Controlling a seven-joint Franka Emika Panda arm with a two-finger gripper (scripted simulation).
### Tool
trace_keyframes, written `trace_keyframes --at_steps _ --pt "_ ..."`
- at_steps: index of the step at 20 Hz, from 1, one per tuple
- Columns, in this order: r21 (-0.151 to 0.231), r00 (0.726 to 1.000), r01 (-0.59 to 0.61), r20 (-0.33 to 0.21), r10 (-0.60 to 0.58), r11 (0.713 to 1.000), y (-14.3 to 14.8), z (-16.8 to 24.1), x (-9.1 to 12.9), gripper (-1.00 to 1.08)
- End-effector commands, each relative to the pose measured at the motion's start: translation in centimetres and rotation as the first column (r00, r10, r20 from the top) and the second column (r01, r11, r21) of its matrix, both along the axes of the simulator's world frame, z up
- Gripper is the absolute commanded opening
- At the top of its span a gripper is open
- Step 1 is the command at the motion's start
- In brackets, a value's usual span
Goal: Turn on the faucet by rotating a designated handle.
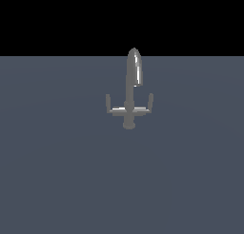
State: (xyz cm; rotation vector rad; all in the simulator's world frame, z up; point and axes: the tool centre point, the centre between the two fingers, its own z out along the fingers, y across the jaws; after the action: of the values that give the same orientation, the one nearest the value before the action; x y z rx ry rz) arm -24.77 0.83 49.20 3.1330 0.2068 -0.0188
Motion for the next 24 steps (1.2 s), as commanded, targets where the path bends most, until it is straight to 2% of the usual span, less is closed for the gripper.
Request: trace_keyframes --at_steps 1,7,12,18,24 --pt "-0.014 0.999 -0.043 -0.014 0.043 0.999 -0.2 -0.2 0.5 -1.0" --pt "-0.054 0.981 -0.185 -0.065 0.181 0.981 -0.7 -0.7 2.1 -1.0" --pt "-0.08 0.941 -0.325 -0.127 0.314 0.942 -1.2 -1.4 3.8 -1.0" --pt "-0.092 0.862 -0.487 -0.209 0.461 0.869 -1.7 -2.3 5.8 -1.0" --pt "-0.08 0.753 -0.633 -0.295 0.588 0.77 -2.1 -3.4 7.9 -1.0"
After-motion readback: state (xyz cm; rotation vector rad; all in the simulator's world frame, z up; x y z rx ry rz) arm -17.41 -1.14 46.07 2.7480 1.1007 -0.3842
